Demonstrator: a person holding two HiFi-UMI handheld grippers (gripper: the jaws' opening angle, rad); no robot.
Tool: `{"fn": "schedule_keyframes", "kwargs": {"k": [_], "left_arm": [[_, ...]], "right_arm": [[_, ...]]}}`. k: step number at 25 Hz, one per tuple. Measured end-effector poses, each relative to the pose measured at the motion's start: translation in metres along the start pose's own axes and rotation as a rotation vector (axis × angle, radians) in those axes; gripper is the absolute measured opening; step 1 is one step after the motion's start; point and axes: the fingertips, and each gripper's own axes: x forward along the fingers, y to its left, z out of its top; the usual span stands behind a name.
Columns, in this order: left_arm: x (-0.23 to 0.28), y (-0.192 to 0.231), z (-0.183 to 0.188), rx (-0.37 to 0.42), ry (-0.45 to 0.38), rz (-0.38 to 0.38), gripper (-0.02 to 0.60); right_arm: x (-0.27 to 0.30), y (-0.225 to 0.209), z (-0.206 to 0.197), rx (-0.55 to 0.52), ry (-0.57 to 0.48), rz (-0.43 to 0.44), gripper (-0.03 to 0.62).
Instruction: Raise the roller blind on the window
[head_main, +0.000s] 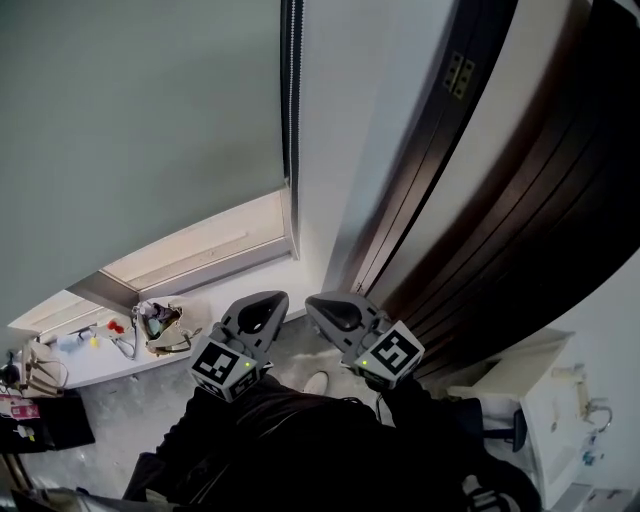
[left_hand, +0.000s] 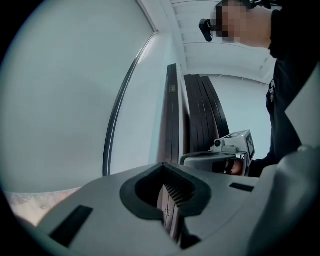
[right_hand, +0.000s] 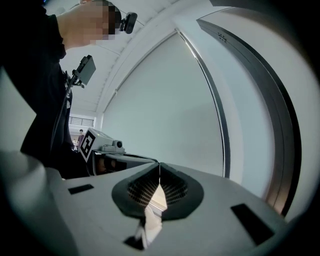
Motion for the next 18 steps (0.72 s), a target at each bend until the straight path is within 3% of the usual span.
{"fn": "schedule_keyframes", "kwargs": {"k": [9,18], "left_arm": [[0.036,0.036,0.011,0.015,-0.006,-0.012,0.006],[0.079,0.108,0.034,0.075,-0.021,-0.046,0.006]], "right_arm": [[0.016,-0.04,-0.001,0.011,0.015,-0.036,0.006],[0.047,-0.079,0.011,0.017,0.0,-0.169,0.006]]}}
